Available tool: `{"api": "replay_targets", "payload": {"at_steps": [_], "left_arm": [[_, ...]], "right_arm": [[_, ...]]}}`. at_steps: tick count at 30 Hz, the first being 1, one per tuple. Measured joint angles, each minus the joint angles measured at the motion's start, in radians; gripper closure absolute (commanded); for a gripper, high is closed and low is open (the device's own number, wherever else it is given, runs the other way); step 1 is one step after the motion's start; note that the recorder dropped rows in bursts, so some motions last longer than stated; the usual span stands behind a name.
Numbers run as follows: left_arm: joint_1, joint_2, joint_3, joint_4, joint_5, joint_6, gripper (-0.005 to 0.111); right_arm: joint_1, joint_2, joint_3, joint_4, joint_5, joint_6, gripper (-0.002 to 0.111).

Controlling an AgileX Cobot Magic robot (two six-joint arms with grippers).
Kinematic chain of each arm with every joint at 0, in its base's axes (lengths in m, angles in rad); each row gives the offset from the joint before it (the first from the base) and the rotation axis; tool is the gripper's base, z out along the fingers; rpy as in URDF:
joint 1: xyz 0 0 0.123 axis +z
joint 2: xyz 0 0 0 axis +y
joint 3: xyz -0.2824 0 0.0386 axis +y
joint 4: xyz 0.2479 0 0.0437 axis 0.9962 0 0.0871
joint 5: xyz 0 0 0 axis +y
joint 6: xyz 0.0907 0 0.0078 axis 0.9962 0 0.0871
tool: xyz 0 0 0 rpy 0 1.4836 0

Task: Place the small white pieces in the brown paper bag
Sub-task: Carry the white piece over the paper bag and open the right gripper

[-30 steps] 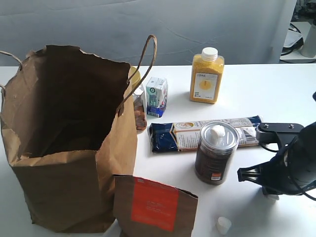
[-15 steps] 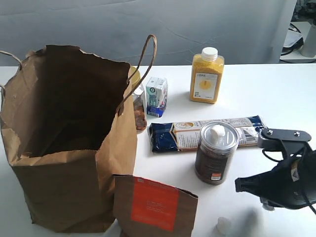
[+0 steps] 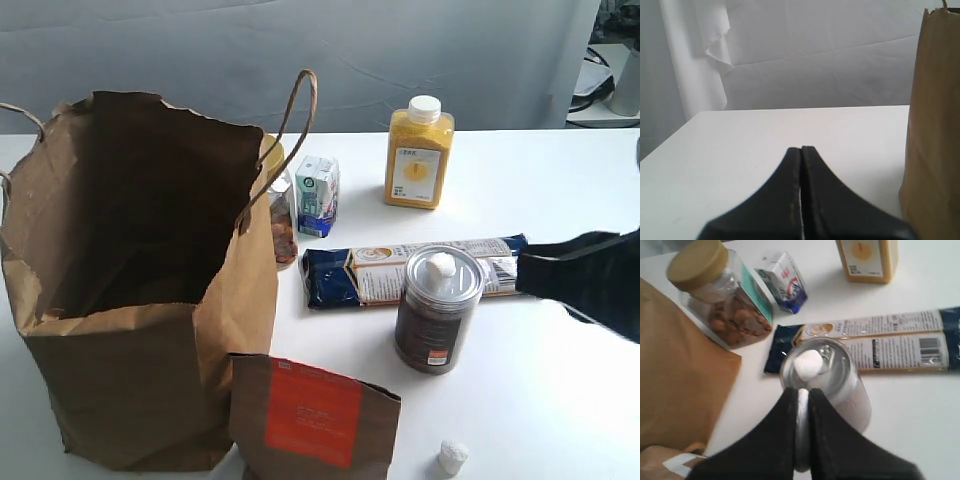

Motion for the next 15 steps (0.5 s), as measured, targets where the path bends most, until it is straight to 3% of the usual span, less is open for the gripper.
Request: {"api": "replay_targets", "payload": {"at_steps": [6, 15], "left_arm": [[0.000, 0.000, 0.000, 0.000, 0.000, 0.000, 0.107], [0.000, 0.000, 0.000, 0.000, 0.000, 0.000, 0.107]], "right_arm": [[0.145, 0.004, -0.108, 0.007, -0.009, -0.033, 0.108], [0.359, 0.201, -0.336, 0.002, -0.015, -0.058, 0.108]]}}
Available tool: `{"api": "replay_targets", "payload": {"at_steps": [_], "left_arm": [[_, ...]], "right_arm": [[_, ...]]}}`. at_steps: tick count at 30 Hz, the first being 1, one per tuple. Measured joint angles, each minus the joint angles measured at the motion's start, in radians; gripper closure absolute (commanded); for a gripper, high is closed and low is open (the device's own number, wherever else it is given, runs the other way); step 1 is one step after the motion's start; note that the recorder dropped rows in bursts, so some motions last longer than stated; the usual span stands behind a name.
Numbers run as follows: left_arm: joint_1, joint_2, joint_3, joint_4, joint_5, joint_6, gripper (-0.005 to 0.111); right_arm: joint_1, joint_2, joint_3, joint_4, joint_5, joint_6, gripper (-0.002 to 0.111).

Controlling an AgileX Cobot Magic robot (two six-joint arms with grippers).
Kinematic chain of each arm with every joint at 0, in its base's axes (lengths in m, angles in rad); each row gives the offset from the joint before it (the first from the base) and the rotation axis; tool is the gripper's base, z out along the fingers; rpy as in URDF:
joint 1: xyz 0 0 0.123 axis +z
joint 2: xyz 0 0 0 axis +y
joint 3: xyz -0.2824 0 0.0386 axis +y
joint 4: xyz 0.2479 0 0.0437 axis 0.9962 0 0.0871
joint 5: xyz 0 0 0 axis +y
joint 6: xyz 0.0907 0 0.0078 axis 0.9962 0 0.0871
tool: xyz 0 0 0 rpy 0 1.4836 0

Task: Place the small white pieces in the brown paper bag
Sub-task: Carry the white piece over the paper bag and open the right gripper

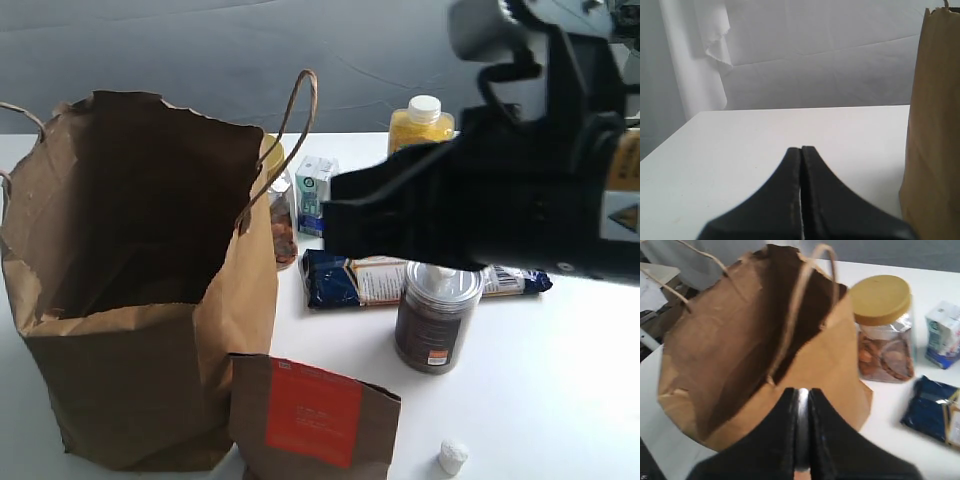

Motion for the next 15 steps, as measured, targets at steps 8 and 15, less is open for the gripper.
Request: {"api": "replay_targets", "payload": {"at_steps": [8, 15], "left_arm": [[0.000, 0.000, 0.000, 0.000, 0.000, 0.000, 0.107], [0.000, 0.000, 0.000, 0.000, 0.000, 0.000, 0.107]], "right_arm": [[0.103, 0.186, -0.211, -0.004, -0.004, -0.033, 0.108], [0.115, 0.351, -0.367, -0.006, -0.005, -0.041, 0.108]]}}
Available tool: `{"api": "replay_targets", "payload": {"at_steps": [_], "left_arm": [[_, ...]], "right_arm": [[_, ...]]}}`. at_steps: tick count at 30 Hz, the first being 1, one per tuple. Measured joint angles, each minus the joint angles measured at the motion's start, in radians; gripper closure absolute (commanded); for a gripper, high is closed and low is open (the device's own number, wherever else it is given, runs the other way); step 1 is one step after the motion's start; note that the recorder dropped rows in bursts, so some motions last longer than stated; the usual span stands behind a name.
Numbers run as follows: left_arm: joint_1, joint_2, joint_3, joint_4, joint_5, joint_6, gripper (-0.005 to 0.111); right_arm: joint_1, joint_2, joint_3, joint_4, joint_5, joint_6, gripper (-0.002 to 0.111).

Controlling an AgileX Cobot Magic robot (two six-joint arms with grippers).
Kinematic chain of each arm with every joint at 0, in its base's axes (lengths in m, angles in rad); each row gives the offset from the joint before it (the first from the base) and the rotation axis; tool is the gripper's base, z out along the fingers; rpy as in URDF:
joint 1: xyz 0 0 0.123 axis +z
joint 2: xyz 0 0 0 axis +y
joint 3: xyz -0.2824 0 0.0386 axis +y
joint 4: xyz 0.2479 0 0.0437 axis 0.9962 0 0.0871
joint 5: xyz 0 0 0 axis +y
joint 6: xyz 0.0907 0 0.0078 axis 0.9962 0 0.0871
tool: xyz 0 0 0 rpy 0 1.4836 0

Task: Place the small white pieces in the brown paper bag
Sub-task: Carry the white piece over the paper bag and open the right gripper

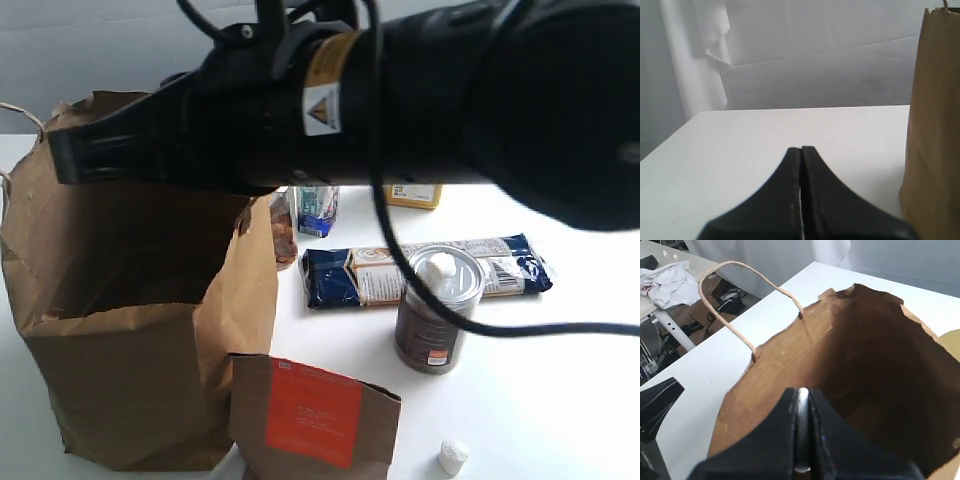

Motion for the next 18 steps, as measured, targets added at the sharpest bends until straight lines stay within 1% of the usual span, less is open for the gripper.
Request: {"api": "replay_targets", "payload": {"at_steps": [2, 4, 10, 12, 13, 18], "left_arm": [[0.000, 0.000, 0.000, 0.000, 0.000, 0.000, 0.107], [0.000, 0.000, 0.000, 0.000, 0.000, 0.000, 0.107], [0.000, 0.000, 0.000, 0.000, 0.000, 0.000, 0.107], [0.000, 0.000, 0.000, 0.000, 0.000, 0.000, 0.107], [0.000, 0.000, 0.000, 0.000, 0.000, 0.000, 0.107], [0.000, 0.000, 0.000, 0.000, 0.000, 0.000, 0.107]], "right_arm": [[0.000, 0.050, -0.044, 0.000, 0.000, 0.000, 0.107], [0.000, 0.095, -0.084, -0.002, 0.002, -0.002, 0.100], [0.000, 0.164, -0.138, -0.002, 0.018, -0.004, 0.062], [0.000, 0.166, -0.140, -0.002, 0.023, -0.004, 0.054], [0.000, 0.166, -0.141, -0.002, 0.026, -0.004, 0.052], [0.002, 0.166, -0.141, -0.002, 0.034, 0.003, 0.051]]}}
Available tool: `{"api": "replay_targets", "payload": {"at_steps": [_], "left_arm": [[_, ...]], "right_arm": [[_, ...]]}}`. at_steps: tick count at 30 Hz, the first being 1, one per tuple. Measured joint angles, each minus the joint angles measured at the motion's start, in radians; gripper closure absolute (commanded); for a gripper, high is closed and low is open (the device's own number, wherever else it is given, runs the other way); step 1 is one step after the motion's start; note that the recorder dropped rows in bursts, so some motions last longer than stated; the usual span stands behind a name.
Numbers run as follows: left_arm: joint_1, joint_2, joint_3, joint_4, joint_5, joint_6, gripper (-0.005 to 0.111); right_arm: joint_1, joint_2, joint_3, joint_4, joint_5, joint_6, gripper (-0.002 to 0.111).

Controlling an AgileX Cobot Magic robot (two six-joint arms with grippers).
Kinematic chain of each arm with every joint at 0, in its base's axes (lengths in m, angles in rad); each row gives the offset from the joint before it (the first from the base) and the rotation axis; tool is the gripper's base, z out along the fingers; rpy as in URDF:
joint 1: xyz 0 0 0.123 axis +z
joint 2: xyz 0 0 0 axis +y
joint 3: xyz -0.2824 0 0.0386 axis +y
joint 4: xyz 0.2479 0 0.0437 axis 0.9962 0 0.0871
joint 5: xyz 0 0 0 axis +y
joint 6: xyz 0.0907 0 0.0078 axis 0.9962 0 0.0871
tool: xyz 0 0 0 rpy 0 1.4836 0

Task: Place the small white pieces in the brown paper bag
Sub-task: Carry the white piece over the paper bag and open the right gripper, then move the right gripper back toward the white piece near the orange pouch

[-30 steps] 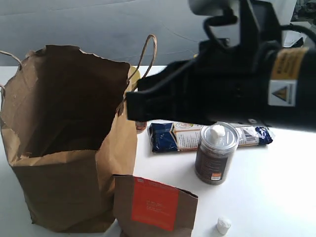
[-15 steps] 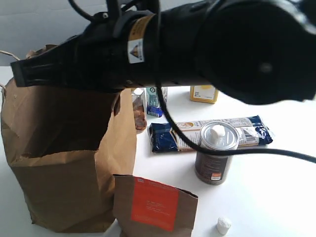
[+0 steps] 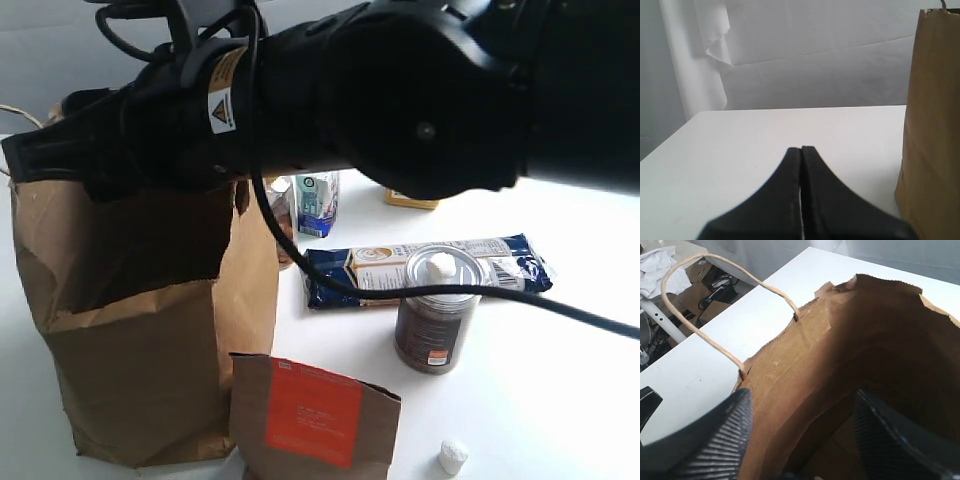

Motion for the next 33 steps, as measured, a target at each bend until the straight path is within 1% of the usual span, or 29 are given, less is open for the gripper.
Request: {"api": "replay_targets", "payload": {"at_steps": [5, 8, 10, 13, 17, 26, 30, 33], "left_arm": [[0.000, 0.000, 0.000, 0.000, 0.000, 0.000, 0.107], [0.000, 0.000, 0.000, 0.000, 0.000, 0.000, 0.107], [0.000, 0.000, 0.000, 0.000, 0.000, 0.000, 0.107], [0.000, 0.000, 0.000, 0.000, 0.000, 0.000, 0.107], [0.000, 0.000, 0.000, 0.000, 0.000, 0.000, 0.107], [0.000, 0.000, 0.000, 0.000, 0.000, 0.000, 0.107], [0.000, 0.000, 0.000, 0.000, 0.000, 0.000, 0.107], [0.000, 0.000, 0.000, 0.000, 0.000, 0.000, 0.107]], "right_arm": [[0.030, -0.016, 0.000, -0.064, 0.035, 0.070, 0.052], [0.042, -0.053, 0.000, -0.088, 0.075, 0.105, 0.055], [0.046, -0.081, 0.000, -0.094, 0.120, 0.125, 0.058], [0.046, -0.120, 0.000, -0.103, 0.235, 0.161, 0.060], [0.046, -0.175, 0.003, -0.107, 0.335, 0.205, 0.060], [0.040, -0.373, 0.231, -0.132, 0.426, 0.327, 0.060], [-0.006, -0.431, 0.340, -0.130, 0.451, 0.348, 0.060], [-0.060, -0.458, 0.428, -0.109, 0.460, 0.355, 0.060]]}}
